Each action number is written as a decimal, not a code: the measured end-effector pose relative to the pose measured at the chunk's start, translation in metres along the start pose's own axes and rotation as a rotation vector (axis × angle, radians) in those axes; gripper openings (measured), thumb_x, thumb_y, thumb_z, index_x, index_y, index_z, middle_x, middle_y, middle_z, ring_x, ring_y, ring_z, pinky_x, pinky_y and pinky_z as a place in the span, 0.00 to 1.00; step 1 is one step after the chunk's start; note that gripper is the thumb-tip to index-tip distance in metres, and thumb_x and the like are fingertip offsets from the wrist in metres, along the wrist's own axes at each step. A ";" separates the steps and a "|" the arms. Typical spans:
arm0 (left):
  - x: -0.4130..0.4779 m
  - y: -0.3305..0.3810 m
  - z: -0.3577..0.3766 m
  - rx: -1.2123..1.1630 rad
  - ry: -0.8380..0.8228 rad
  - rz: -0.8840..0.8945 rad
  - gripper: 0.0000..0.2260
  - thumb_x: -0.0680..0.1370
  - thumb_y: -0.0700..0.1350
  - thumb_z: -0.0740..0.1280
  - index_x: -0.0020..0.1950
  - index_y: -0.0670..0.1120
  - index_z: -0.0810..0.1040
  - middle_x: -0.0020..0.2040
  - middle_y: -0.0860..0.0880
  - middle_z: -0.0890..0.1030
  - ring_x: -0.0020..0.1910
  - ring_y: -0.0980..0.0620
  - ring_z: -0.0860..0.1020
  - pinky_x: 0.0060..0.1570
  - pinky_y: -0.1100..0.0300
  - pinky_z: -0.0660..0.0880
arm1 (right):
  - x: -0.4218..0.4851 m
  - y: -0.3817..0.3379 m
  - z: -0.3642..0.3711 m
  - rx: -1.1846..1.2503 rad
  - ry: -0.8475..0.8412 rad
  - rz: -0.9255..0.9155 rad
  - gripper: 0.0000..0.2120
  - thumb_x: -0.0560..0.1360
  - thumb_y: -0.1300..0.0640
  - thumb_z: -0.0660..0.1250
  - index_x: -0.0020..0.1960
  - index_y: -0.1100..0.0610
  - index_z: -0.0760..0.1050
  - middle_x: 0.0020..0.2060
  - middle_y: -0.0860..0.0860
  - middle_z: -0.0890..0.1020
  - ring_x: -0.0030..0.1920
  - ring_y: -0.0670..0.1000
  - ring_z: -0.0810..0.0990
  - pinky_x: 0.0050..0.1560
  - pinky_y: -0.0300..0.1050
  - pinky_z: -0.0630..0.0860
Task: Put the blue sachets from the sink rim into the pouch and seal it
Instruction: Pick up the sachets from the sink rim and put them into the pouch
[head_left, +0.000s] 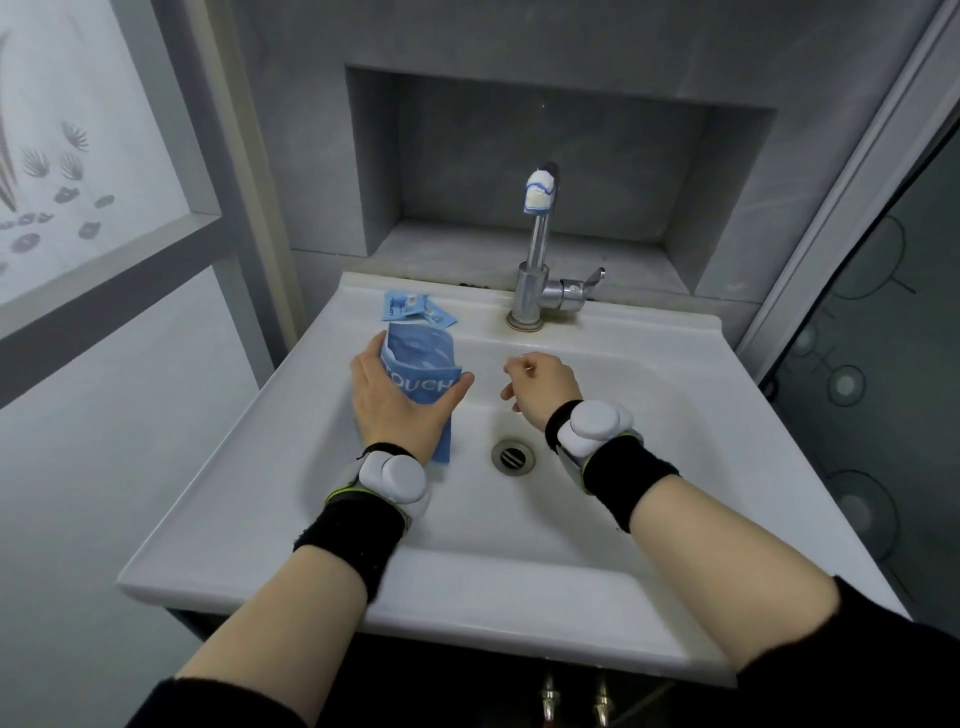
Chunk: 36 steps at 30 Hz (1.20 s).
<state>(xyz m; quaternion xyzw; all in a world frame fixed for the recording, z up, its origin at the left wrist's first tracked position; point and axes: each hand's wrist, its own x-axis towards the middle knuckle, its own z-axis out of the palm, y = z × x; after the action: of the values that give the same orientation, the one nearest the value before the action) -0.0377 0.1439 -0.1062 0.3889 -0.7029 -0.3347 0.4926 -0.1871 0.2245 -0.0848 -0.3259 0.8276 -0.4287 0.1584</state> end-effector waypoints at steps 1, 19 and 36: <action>0.001 -0.001 0.000 0.005 0.001 -0.005 0.47 0.56 0.70 0.72 0.69 0.53 0.60 0.63 0.52 0.67 0.62 0.55 0.68 0.59 0.63 0.65 | 0.004 -0.003 0.002 -0.010 -0.007 -0.010 0.13 0.77 0.50 0.57 0.50 0.56 0.77 0.36 0.49 0.85 0.40 0.55 0.83 0.52 0.55 0.79; 0.004 -0.009 0.000 -0.041 0.114 -0.042 0.47 0.58 0.68 0.74 0.69 0.52 0.60 0.58 0.57 0.65 0.59 0.59 0.67 0.60 0.63 0.68 | 0.073 -0.037 0.036 -0.488 -0.045 -0.497 0.16 0.78 0.55 0.61 0.64 0.58 0.72 0.62 0.54 0.74 0.63 0.54 0.72 0.62 0.46 0.69; 0.003 -0.006 -0.002 -0.062 0.118 -0.045 0.46 0.59 0.66 0.75 0.70 0.50 0.60 0.59 0.56 0.65 0.60 0.58 0.68 0.62 0.60 0.69 | 0.102 -0.044 0.053 -0.895 -0.378 -0.577 0.23 0.80 0.59 0.55 0.74 0.60 0.59 0.74 0.56 0.61 0.72 0.57 0.62 0.70 0.52 0.60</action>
<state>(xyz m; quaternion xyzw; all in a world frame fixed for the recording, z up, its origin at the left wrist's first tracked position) -0.0352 0.1383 -0.1095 0.4083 -0.6530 -0.3437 0.5373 -0.2157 0.1054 -0.0784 -0.6453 0.7635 0.0038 0.0266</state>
